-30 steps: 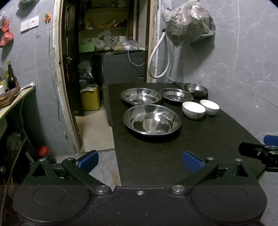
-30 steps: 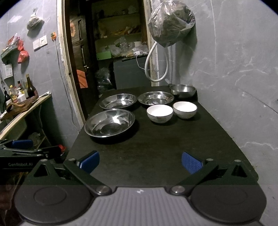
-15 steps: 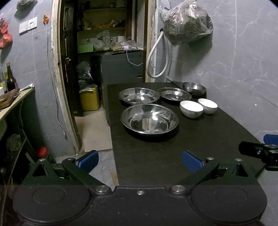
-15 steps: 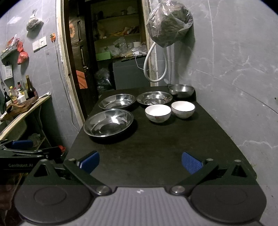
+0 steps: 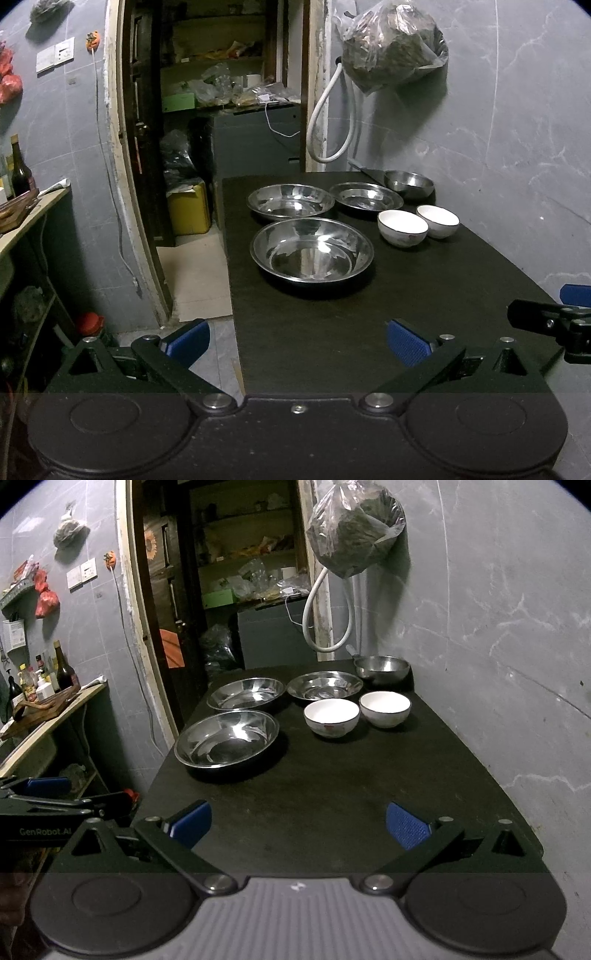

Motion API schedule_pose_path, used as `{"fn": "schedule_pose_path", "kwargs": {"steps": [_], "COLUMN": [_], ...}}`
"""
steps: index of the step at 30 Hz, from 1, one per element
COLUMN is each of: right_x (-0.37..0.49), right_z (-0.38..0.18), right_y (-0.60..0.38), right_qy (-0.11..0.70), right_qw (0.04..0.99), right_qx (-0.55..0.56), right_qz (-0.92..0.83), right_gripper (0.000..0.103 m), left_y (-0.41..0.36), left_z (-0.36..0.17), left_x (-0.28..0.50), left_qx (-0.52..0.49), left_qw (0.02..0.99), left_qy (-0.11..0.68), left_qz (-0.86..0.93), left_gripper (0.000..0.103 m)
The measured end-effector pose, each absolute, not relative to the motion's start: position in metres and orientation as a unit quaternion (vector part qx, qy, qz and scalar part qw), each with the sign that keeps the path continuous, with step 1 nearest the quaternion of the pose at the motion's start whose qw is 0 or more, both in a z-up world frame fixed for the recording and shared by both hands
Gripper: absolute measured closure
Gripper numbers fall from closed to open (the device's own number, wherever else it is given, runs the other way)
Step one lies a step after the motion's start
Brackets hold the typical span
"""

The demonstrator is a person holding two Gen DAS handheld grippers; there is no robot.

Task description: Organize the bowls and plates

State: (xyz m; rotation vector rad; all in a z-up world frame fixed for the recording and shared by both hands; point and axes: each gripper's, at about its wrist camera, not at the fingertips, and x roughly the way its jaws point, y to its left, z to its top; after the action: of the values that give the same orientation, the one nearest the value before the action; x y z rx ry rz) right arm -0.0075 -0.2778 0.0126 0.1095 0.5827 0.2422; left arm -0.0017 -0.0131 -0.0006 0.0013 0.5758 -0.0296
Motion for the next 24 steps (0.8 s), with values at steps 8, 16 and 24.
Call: {"fn": "schedule_pose_path", "kwargs": {"steps": [8,16,24], "right_x": [-0.007,0.0,0.008], "right_z": [0.008,0.005,0.002], "right_y": [-0.276,-0.273,-0.27], "right_qy": [0.293,0.302,0.313], "right_qw": [0.947,0.944,0.94], "right_qx": [0.056,0.057,0.054], "right_qz": [0.12,0.12,0.122], "right_gripper": [0.0,0.0,0.0], "left_y": [-0.015,-0.012,-0.011], "left_z": [0.0,-0.003,-0.007], "left_x": [0.0,0.007,0.017], "left_qx": [0.004,0.005,0.004], "left_qw": [0.956,0.953,0.949], "left_qy": [0.292,0.301,0.314], "left_qz": [-0.016,-0.016,-0.014], "left_gripper": [0.001,0.001,0.001]}}
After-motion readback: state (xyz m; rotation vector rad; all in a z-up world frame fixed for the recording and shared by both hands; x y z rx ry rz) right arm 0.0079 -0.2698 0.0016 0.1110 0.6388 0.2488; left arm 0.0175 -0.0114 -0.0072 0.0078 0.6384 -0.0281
